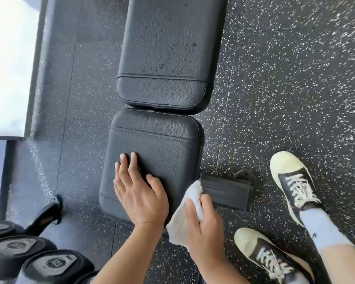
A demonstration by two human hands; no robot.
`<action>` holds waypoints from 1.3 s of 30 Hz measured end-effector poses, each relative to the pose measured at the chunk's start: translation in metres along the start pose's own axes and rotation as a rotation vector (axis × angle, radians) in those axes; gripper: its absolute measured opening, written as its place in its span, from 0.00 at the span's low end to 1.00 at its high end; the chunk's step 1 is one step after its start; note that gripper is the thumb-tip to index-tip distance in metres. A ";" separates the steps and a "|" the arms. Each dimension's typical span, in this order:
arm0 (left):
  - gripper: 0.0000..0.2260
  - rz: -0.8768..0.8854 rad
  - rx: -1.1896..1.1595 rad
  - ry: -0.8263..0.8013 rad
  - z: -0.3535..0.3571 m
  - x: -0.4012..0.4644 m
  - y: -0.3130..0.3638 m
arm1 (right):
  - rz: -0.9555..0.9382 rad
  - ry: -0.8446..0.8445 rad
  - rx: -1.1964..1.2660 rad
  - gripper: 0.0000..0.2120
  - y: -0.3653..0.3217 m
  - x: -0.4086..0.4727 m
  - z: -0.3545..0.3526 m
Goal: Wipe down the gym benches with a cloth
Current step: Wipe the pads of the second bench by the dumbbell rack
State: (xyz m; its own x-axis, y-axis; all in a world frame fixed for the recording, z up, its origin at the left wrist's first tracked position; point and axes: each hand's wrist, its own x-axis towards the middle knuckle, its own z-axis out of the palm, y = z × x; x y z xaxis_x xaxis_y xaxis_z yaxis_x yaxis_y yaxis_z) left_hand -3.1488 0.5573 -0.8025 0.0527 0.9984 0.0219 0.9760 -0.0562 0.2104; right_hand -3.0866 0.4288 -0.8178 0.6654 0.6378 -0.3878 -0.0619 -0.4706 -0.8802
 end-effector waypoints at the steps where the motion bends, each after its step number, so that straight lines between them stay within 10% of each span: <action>1: 0.29 0.000 0.002 -0.002 0.000 -0.001 -0.001 | 0.014 -0.013 0.000 0.16 0.002 -0.002 -0.001; 10: 0.29 0.024 0.000 0.013 0.004 -0.001 -0.005 | 0.102 0.212 0.206 0.20 -0.024 0.155 0.011; 22: 0.30 0.003 -0.018 0.014 0.005 0.000 -0.007 | 0.040 0.101 0.061 0.16 -0.012 0.037 0.005; 28: 0.30 0.007 -0.017 0.004 0.005 -0.002 -0.007 | -0.440 0.125 -0.446 0.09 -0.083 0.152 0.016; 39: 0.30 -0.009 0.011 -0.027 0.003 0.001 -0.007 | -0.976 -0.421 -0.837 0.15 -0.157 0.213 0.137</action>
State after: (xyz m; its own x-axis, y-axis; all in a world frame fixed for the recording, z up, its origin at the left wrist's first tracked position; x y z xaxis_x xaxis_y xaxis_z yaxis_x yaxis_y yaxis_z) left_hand -3.1549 0.5585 -0.8069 0.0499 0.9987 -0.0062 0.9787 -0.0476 0.1999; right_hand -3.0372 0.7222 -0.8001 -0.1091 0.9881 0.1082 0.8694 0.1476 -0.4715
